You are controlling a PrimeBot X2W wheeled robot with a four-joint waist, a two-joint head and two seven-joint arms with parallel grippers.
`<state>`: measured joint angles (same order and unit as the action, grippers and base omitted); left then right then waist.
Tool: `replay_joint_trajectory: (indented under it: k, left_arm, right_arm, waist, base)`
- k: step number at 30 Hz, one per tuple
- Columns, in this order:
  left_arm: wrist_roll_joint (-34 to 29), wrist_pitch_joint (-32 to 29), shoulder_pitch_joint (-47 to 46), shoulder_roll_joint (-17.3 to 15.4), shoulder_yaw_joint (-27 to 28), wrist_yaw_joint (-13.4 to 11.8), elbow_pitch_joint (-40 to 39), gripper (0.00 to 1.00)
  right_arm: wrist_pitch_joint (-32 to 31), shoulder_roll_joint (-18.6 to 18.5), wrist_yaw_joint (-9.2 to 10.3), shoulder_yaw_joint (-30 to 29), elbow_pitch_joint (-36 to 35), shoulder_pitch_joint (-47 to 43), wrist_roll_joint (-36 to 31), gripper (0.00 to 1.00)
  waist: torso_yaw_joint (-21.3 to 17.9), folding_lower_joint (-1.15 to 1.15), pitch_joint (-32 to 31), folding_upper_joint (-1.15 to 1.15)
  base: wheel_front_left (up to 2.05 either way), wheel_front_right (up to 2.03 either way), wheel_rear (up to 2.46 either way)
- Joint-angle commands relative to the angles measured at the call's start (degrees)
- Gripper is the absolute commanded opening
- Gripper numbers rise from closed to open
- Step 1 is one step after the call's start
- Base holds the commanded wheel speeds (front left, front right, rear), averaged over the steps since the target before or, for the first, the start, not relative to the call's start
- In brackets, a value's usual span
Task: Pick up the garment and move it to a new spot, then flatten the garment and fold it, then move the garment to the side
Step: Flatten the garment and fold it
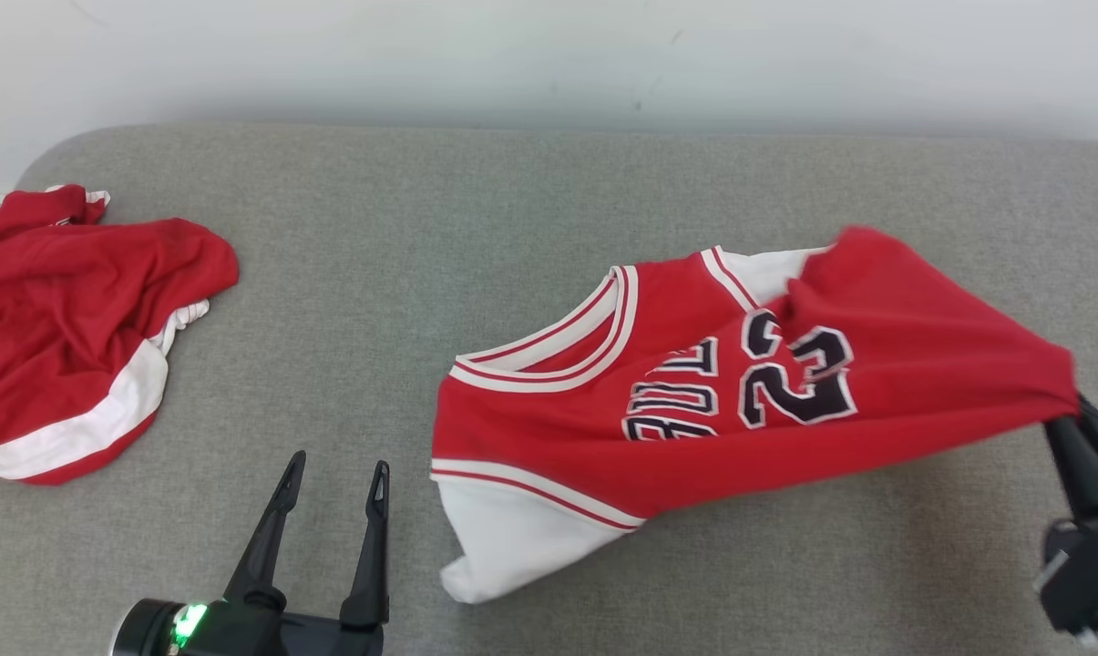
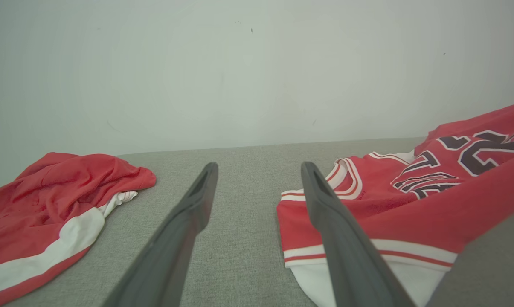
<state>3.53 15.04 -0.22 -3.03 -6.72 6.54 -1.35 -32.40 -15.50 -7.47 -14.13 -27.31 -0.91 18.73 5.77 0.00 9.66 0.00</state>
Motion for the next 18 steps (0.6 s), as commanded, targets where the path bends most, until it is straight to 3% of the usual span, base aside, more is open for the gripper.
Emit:
replay_joint_trajectory:
  k: [1, 2, 4, 8, 18]
  left_arm:
    - [0.2, 0.2, 0.3, 0.0, 0.0, -0.2, -0.1, 1.0]
    - [0.2, 0.2, 0.3, 0.0, 0.0, -0.2, -0.1, 1.0]
    - [0.5, 0.2, -0.2, 0.0, -0.3, -0.1, -0.1, 1.0]
    - [0.8, 0.2, -0.4, 0.1, -0.6, 0.0, 0.2, 1.0]
    - [1.5, 0.2, -2.1, 0.1, -1.5, 0.0, 0.4, 1.0]
  right_arm:
    - [-2.3, 0.7, -0.06, -1.4, -3.2, -1.8, -0.8, 0.0]
    - [-2.3, 0.7, -0.06, -1.4, -3.2, -1.8, -0.8, 0.0]
    - [-8.7, 2.2, -0.06, -4.2, -10.3, -5.0, -1.8, 0.0]
    - [-12.2, 1.8, -0.06, -4.6, -10.1, -4.3, -2.6, 0.0]
    - [-11.2, -8.4, -0.06, 7.4, 12.0, 13.2, -2.6, 0.0]
  waist:
    - [-0.1, 0.0, 0.0, 0.0]
    - [-0.1, 0.0, 0.0, 0.0]
    - [0.2, 0.0, 0.3, 0.0]
    - [0.7, 0.0, 0.4, 0.0]
    - [4.2, 0.0, 1.6, 0.0]
  base:
    - [0.0, 0.0, 0.0]
    - [0.0, 0.0, 0.0]
    - [0.0, 0.0, 0.0]
    - [0.0, 0.0, 0.0]
    - [0.0, 0.0, 0.0]
